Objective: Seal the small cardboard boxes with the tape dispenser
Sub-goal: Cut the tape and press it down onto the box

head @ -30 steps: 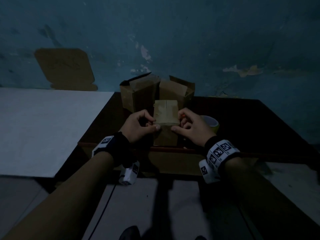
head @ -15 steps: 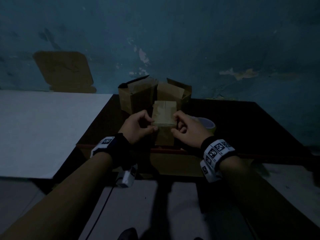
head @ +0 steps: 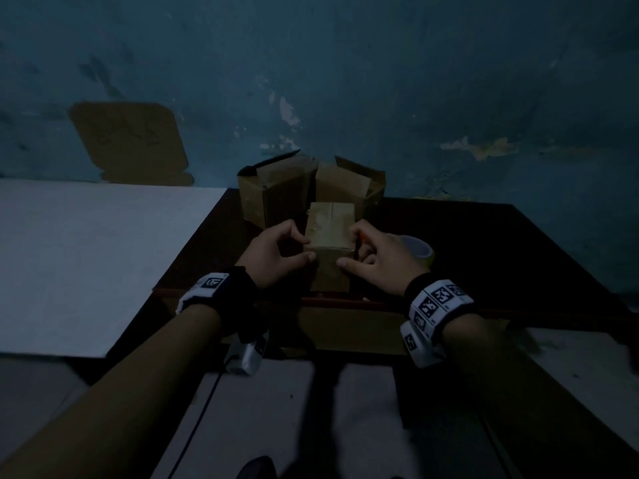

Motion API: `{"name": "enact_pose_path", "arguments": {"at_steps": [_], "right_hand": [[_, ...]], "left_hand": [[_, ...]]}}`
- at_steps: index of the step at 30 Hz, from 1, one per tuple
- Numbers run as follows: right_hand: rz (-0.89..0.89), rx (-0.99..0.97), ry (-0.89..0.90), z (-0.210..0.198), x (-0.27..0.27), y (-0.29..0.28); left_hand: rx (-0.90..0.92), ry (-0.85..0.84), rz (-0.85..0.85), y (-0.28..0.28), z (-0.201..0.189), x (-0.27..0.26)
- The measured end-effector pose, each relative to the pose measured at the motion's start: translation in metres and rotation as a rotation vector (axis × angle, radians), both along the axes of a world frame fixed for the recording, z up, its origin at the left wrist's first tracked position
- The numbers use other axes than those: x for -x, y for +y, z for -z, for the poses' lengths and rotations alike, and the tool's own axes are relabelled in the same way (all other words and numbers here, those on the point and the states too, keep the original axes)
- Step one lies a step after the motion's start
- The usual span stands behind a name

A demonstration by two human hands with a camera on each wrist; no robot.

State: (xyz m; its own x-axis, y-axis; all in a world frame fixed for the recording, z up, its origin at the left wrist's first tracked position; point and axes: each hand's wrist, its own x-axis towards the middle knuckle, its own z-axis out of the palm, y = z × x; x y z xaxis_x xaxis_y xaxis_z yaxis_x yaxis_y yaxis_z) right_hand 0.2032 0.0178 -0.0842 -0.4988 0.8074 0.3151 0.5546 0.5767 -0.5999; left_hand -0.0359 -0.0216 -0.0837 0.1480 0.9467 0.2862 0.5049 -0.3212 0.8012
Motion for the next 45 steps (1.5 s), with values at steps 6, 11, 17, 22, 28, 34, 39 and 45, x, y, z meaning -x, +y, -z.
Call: {"name": "enact_pose_path", "arguments": {"at_steps": [6,11,17,22,28,34,39,45], "right_hand": [[0.073,-0.108,-0.035,0.008,0.004,0.003],[0.068,-0.097,-0.072,0.001,0.003,0.002],[0.089,-0.129,-0.094,0.002,0.007,0.000],[0.063,-0.075,-0.113,0.000,0.004,0.000],[0.085,-0.091,-0.141,0.002,0.008,0.000],[0.122,-0.092,-0.145,0.003,0.010,-0.002],[0.101,-0.124,-0.157,-0.002,0.016,0.002],[0.104,-0.097,-0.193,-0.009,0.016,-0.002]], "left_hand": [[-0.087,0.021,-0.046,0.001,0.006,-0.008],[-0.045,0.045,-0.071,0.000,-0.007,-0.015],[-0.040,0.047,-0.096,0.002,-0.009,-0.019],[-0.013,0.077,-0.068,0.001,-0.009,-0.015],[-0.032,0.124,-0.117,0.002,-0.010,-0.018],[-0.077,0.239,-0.083,0.006,-0.014,-0.018],[-0.050,0.228,-0.074,0.008,-0.017,-0.015],[-0.047,0.209,-0.135,0.002,-0.017,-0.023]]}}
